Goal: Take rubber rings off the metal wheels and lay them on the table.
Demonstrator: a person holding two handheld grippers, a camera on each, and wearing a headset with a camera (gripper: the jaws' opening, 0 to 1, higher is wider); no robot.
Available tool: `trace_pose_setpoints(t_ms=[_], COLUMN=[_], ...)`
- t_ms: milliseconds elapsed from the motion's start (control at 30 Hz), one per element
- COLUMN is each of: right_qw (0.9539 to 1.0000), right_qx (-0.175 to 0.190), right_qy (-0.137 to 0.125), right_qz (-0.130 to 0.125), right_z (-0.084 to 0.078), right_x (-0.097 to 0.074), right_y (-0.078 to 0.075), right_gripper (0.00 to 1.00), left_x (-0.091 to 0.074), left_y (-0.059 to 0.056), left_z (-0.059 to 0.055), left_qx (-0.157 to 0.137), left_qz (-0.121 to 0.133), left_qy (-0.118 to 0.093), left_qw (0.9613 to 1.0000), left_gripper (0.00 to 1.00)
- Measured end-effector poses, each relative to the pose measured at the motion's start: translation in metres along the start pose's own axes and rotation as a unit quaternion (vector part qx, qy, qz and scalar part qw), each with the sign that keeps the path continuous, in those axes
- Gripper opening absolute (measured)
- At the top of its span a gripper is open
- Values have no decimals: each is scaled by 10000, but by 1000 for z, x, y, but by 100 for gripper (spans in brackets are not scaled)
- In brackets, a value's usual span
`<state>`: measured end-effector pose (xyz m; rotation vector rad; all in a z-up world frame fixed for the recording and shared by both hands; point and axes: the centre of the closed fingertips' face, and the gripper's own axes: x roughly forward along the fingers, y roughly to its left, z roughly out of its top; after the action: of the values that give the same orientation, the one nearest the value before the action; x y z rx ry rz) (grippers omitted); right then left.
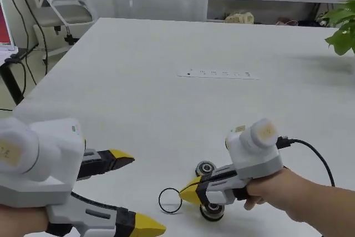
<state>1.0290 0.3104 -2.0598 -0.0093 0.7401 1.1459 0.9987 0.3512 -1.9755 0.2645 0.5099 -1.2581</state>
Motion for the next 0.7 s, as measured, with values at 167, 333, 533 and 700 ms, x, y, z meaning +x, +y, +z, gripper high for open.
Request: trace_pose_setpoints(t_ms=[167,333,533,700], right_qw=[9999,9998,9997,9997], right_qx=[-47,-68,-54,-35], right_qy=[17,-32,-55,-119], right_qz=[-122,-183,-210,-213], right_z=[-2,1,1,4], right_x=[2,0,-3,-9], right_y=[-4,-7,-9,-10], right_gripper=[0,1,6,10], left_x=[-1,-2,-1,1], left_y=[0,1,0,-1], left_z=[-1,-3,-2,-1], left_qx=[5,-15,-14,12], left_qz=[9,25,13,-1], left_qy=[9,22,24,41], left_qw=[10000,10000,10000,10000], left_gripper=[77,77,77,76])
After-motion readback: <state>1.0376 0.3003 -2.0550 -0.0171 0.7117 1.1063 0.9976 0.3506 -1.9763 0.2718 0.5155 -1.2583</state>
